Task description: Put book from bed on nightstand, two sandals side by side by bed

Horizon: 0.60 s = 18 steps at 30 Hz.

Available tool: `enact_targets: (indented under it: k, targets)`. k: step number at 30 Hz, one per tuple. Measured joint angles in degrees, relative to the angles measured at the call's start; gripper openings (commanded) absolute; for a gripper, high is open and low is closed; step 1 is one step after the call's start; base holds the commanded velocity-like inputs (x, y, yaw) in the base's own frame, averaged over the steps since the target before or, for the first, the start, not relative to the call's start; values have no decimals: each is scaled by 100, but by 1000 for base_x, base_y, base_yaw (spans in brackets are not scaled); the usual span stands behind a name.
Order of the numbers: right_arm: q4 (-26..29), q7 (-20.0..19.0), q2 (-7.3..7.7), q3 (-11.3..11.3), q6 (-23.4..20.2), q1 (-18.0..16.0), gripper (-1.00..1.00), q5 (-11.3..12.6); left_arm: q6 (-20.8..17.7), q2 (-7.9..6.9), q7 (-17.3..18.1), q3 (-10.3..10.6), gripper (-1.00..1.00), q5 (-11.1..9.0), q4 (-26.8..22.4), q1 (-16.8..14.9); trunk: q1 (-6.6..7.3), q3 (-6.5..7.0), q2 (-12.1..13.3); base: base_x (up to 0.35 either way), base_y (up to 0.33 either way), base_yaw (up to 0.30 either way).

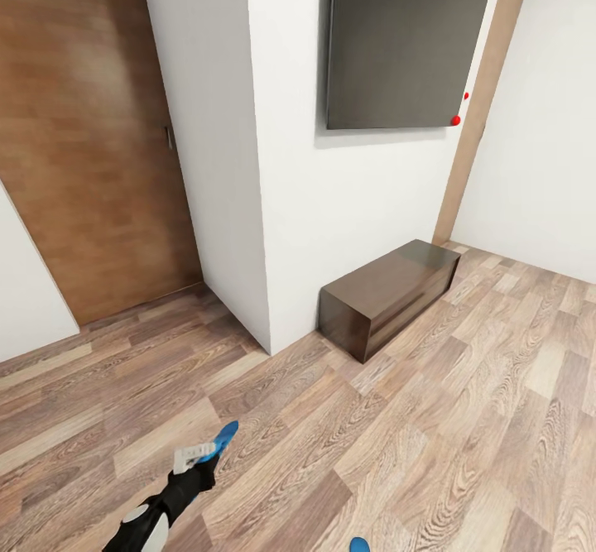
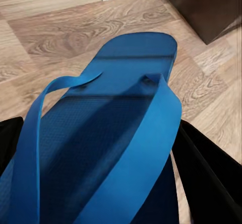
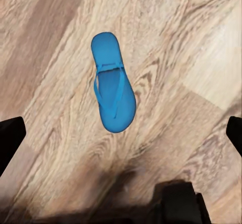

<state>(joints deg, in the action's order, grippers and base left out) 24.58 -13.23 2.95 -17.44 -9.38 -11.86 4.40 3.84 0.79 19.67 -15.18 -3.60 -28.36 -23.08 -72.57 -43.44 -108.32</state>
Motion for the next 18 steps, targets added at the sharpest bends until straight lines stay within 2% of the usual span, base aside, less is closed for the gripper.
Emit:
enact_targets:
  k: [1, 2, 3, 4, 5, 9, 12, 18]
  targets:
    - [62, 235, -123, 4, -10, -62, 100, -114, -1, -1, 20, -1, -100, -1, -21, 0, 0, 0, 0, 0, 0, 0]
    - [146, 667, -315, 11, -29, -231, 100, -323, -1, -2, 43, -3, -100, -7, -77, -1, 0, 1, 0, 0, 0, 0]
    - [167, 881, -399, 23, -41, -359, 100, -436, -3, -1, 52, -4, -100, -6, -112, 0, 0, 0, 0, 0, 0, 0]
    - [182, 1339, -561, 14, -137, -703, 100, -674, -6, 1, 67, -12, -100, -12, -202, 0, 0, 1, 1, 0, 0, 0]
    - [174, 1583, -631, 21, -272, -1043, 100, -779, -6, 2, 74, -13, -100, -9, -239, 0, 0, 1, 0, 0, 0, 0]
    - [160, 1939, -721, 32, -1051, -1419, 100, -965, -9, 3, 86, -18, -100, -7, -292, 1, 0, 0, 0, 0, 0, 0]
    - [171, 2005, -738, 39, -1354, -1499, 100, -1007, -9, 3, 85, -19, -100, -6, -302, 1, 0, 0, 0, 0, 0, 0]
    - [155, 2023, -754, 95, -1449, -1523, 100, -1018, -9, 10, 84, -12, -100, -6, -305, 1, 0, 0, 0, 0, 0, 0]
